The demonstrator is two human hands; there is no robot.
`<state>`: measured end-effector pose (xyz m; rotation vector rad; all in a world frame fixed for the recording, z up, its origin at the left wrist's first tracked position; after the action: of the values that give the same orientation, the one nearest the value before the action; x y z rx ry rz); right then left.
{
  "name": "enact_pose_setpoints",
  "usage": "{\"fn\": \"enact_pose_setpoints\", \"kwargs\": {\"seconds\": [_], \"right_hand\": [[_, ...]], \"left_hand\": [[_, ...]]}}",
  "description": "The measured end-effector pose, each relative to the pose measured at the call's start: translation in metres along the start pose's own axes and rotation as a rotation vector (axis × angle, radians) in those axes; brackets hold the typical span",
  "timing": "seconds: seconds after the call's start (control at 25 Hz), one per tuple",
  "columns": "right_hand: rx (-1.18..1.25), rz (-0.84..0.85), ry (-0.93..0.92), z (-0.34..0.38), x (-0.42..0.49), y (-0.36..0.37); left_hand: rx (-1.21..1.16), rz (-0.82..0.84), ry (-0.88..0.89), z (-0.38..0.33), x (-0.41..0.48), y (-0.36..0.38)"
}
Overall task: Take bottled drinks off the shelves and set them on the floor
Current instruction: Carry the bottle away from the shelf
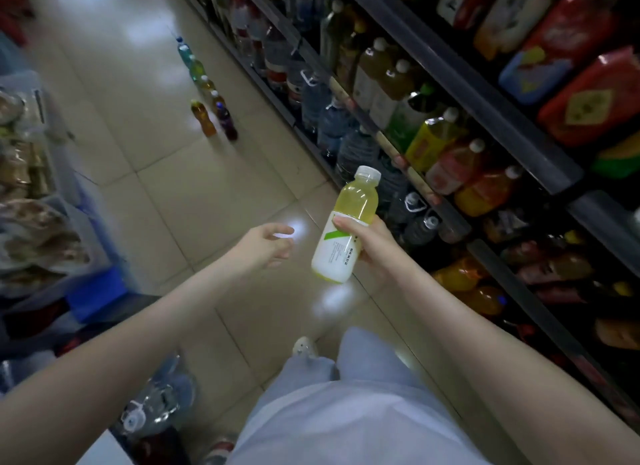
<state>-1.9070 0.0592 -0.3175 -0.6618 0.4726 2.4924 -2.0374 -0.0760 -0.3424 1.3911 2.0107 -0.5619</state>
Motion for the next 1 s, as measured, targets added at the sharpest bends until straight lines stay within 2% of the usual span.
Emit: {"fn": "enact_pose_setpoints", "kwargs": {"seconds": [0.16,0.36,0.72,1.0], "right_hand": [[0.048,-0.04,0.035,0.035,0.098,0.037],[0.107,-0.071,0.044,0.1,0.264,0.084],[0.175,-0.074,0.087,0.28,0.558,0.25],[0.243,-0.138,0.01,0.414,0.757,0.374]], "left_hand": [[-0.041,0.001,0.008,-0.039,0.046,-0.091],[-0.067,0.007,0.042,-0.113,0.133,-0.224],[-0.101,-0.065,0.025,-0.253,0.238,-0.546],[0.067,0.076,0.093,-0.39,0.331,-0.779]]}}
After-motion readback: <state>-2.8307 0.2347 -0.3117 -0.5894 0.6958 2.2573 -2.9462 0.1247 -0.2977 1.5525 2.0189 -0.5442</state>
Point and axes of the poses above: each hand's wrist, its own x-axis towards the middle knuckle, its own y-axis out of the palm, z = x × y, the point moved 9 cm from there along x, towards the middle knuckle, and after that the axes turned 10 degrees about z, right-handed, at the moved point
